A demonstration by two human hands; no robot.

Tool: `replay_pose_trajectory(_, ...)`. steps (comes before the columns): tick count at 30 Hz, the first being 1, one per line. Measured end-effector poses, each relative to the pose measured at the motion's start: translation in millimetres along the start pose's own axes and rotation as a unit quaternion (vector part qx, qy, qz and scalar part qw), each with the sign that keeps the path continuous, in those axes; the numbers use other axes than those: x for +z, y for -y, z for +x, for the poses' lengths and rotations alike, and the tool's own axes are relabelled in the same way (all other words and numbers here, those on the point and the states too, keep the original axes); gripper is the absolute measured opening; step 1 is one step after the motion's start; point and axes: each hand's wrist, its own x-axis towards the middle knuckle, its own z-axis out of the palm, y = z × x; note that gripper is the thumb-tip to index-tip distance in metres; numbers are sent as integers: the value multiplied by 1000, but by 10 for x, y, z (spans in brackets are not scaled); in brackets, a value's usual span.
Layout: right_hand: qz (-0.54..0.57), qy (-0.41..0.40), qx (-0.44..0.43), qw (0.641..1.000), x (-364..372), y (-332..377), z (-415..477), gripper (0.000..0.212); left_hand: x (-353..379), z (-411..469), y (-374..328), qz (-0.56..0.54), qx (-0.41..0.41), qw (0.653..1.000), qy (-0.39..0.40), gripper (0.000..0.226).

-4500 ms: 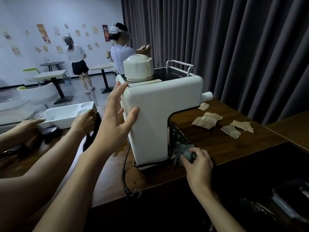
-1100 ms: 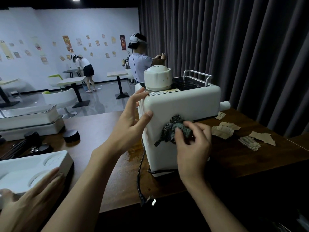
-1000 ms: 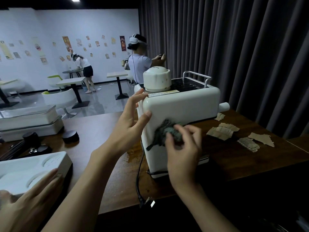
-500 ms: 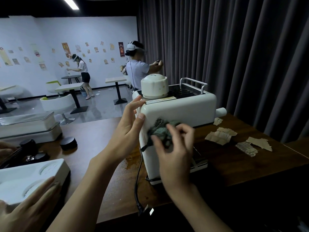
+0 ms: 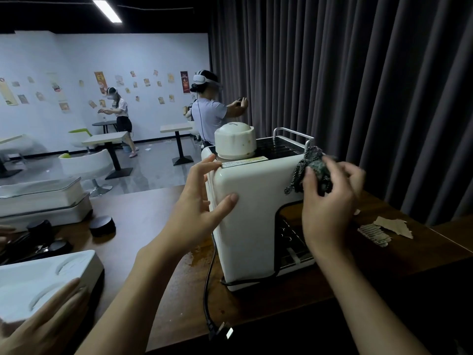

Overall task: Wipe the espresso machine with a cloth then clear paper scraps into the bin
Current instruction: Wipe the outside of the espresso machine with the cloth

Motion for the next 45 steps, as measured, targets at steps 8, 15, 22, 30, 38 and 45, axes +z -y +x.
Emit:
replay_pose_trajectory(8, -93, 146, -238, 956, 206, 389, -352, 34, 32, 10, 52, -23, 20, 999, -14, 50)
replay_pose_trajectory(15, -167, 137, -159, 963, -25, 140, 169, 34, -7, -3, 79, 3, 5, 1000, -13, 53)
replay_pose_trajectory(22, -182, 190, -231, 937, 122, 437, -40, 38, 44, 4, 108, 26, 10, 999, -39, 52)
replay_pose_trajectory(30, -204, 238, -262, 913, -4, 284, 292, 37, -54, -14, 54, 69, 4, 997, -19, 56)
replay_pose_trajectory(38, -204, 298, -326, 874, 150, 597, -72, 51, -23, -5, 31, 16, 12, 1000, -22, 56)
replay_pose_trajectory(45, -226, 329, -391, 830, 42, 527, 112, 55, -121, -43, 62, 26, -4, 1000, 6, 67)
